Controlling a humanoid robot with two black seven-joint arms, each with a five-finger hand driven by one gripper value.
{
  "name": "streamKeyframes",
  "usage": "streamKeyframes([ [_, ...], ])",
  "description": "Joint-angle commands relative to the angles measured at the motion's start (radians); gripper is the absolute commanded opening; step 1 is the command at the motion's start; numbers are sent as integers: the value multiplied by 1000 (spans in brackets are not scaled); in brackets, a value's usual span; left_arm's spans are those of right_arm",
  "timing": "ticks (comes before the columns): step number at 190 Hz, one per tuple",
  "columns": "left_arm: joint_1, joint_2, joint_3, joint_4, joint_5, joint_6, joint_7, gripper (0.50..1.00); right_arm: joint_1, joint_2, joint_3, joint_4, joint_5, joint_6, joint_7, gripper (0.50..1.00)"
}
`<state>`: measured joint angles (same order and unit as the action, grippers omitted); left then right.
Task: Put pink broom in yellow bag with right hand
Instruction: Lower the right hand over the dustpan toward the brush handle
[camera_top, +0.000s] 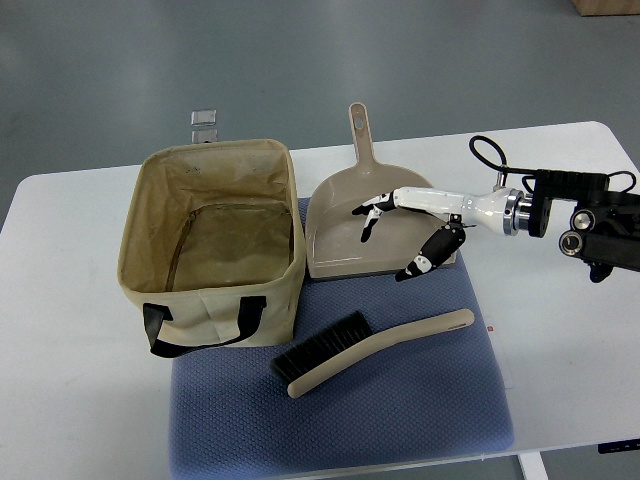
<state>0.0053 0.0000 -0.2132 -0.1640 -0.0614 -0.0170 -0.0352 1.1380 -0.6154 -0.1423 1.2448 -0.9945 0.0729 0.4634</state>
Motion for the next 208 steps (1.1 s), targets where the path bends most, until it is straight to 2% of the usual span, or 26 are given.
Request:
streamKeyframes([
  [1, -1, 0, 0, 0, 0, 0, 0, 1000, 0, -17, -17, 48, -93, 31, 1, 930],
  [36, -1, 0, 0, 0, 0, 0, 0, 1000, -1, -21, -40, 74, -142, 30, 0, 930],
  [79, -1, 0, 0, 0, 0, 0, 0, 1000, -43, -10, -39, 67, -242, -42, -31, 928],
  [121, -1, 0, 0, 0, 0, 0, 1, 1000, -60, -27, -39, 64, -320, -79, -40, 928],
  [180, -1, 0, 0, 0, 0, 0, 0, 1000, -89, -12, -39, 61, -372, -94, -42, 928],
  [208, -1, 0, 0, 0, 0, 0, 0, 1000, -100, -3, -39, 50, -388, -122, -75, 928],
])
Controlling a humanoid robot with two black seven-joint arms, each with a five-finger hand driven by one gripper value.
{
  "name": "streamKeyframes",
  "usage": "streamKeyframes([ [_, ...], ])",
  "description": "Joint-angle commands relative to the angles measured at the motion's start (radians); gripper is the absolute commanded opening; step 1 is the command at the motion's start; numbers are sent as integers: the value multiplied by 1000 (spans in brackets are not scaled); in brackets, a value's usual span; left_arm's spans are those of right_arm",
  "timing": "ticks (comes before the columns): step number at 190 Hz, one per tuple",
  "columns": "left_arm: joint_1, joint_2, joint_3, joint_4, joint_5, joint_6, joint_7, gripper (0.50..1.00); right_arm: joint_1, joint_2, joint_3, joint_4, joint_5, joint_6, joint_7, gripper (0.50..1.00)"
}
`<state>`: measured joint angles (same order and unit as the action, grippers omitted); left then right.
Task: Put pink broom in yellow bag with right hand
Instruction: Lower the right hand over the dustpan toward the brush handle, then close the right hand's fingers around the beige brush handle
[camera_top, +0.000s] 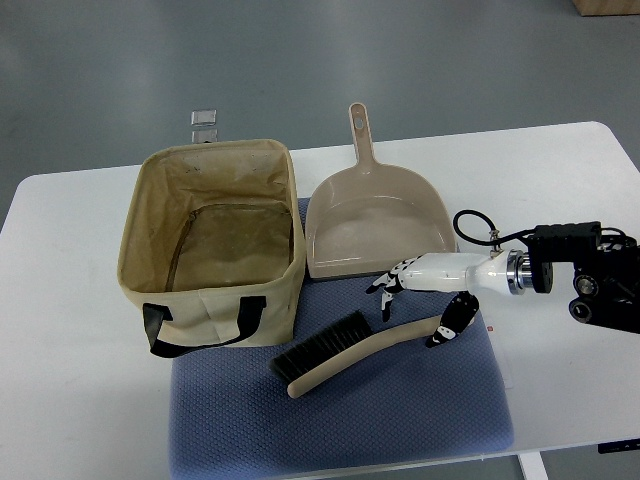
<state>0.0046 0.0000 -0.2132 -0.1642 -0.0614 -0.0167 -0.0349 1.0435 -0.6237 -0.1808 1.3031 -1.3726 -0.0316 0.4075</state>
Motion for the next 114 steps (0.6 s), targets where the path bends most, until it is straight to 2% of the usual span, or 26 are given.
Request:
streamKeyframes([
  [1, 0, 0, 0, 0, 0, 0, 0, 1000, -6, 5, 0, -8, -11, -18, -19, 928],
  [26, 0, 0, 0, 0, 0, 0, 0, 1000, -16, 13, 0, -15, -26, -22, -19, 924],
  [54, 0, 0, 0, 0, 0, 0, 0, 1000, -16, 19, 0, -16, -31, -25, -21, 897],
  [69, 1, 0, 0, 2, 0, 0, 1, 1000, -17, 22, 0, -19, -46, -25, -21, 830],
  [90, 0, 0, 0, 0, 0, 0, 0, 1000, -20, 22, 0, -19, -54, -25, -19, 785],
  [104, 0, 0, 0, 0, 0, 0, 0, 1000, -20, 21, 0, -19, -54, -25, -16, 723],
  [114, 0, 0, 0, 0, 0, 0, 0, 1000, -19, 21, 0, -19, -52, -24, -13, 662],
])
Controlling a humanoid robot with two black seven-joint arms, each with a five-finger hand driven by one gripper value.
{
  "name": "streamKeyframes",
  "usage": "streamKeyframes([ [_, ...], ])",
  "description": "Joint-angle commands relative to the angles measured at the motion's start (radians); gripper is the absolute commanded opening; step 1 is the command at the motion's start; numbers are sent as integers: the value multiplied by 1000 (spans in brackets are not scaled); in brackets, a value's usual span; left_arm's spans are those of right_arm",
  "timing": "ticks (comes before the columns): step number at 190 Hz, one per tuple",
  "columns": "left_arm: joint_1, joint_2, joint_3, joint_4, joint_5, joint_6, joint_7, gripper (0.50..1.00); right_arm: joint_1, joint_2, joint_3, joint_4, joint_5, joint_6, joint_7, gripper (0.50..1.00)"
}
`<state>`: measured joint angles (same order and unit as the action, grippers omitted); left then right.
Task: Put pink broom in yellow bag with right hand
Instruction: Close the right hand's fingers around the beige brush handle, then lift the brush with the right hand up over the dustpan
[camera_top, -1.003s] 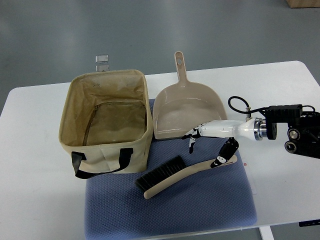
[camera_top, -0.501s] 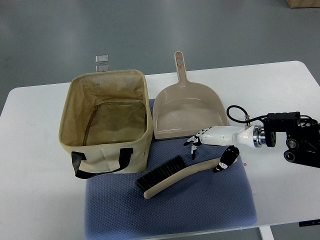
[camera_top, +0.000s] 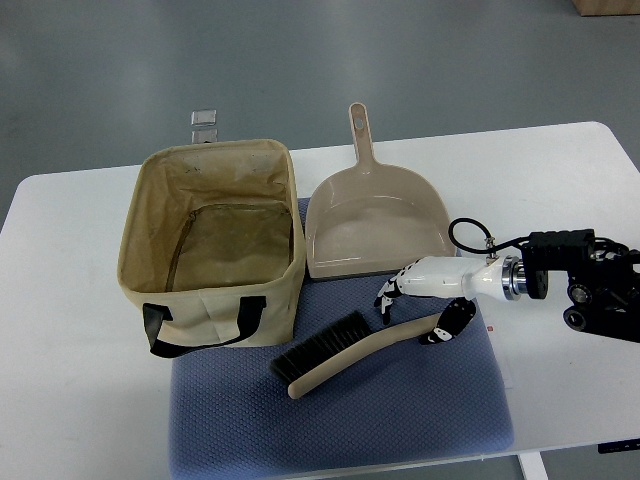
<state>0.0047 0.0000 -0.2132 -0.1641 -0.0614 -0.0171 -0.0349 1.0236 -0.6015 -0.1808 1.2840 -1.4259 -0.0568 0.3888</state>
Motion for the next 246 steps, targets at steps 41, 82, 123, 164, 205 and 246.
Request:
streamKeyframes([
  [41, 0, 0, 0, 0, 0, 0, 0, 1000, 1, -7, 0, 2, -10, 3, 21, 500],
  [82, 0, 0, 0, 0, 0, 0, 1, 1000, 3, -26, 3, 3, -10, 2, 51, 500],
  [123, 1, 0, 0, 0, 0, 0, 0, 1000, 7, -78, 14, 9, -1, 3, 108, 500],
  [164, 0, 0, 0, 0, 0, 0, 0, 1000, 15, -176, 70, 17, 4, 20, 143, 500],
  [205, 0, 0, 0, 0, 0, 0, 0, 1000, 15, -299, 227, 18, 5, 138, 170, 500],
  [246, 0, 0, 0, 0, 0, 0, 0, 1000, 68, -380, 363, 15, 48, 247, 168, 500],
])
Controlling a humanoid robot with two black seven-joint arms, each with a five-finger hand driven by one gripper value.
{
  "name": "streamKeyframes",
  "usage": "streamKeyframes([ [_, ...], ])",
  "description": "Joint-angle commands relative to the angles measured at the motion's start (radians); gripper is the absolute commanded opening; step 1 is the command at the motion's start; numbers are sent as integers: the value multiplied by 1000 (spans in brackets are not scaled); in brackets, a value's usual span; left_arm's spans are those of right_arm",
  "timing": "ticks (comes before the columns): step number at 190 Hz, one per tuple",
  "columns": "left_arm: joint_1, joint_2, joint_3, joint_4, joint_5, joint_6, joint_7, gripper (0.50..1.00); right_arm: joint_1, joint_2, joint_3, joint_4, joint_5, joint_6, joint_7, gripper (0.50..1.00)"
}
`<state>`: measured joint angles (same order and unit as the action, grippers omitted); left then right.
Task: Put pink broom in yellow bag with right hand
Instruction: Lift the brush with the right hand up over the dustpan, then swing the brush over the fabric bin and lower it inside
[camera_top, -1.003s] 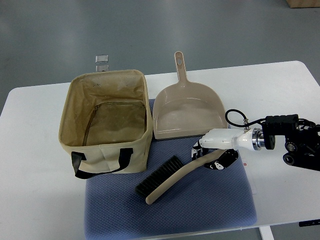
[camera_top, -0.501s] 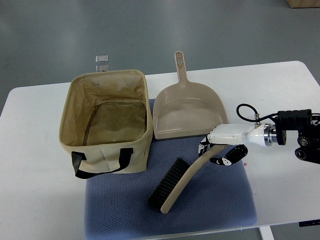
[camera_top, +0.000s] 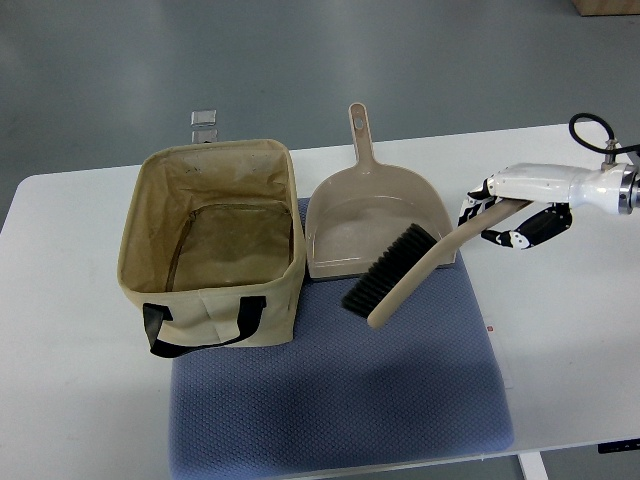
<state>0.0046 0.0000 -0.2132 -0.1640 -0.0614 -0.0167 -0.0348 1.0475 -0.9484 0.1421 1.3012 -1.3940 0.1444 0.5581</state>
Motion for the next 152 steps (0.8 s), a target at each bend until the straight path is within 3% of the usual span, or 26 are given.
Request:
streamKeyframes([
  [1, 0, 0, 0, 0, 0, 0, 0, 1000, 45, -33, 40, -2, 16, 46, -1, 500],
  [83, 0, 0, 0, 0, 0, 0, 0, 1000, 261, -39, 128, -74, 18, 190, -12, 500],
  [152, 0, 0, 0, 0, 0, 0, 1, 1000, 365, 341, 128, -293, 13, 189, -47, 500],
])
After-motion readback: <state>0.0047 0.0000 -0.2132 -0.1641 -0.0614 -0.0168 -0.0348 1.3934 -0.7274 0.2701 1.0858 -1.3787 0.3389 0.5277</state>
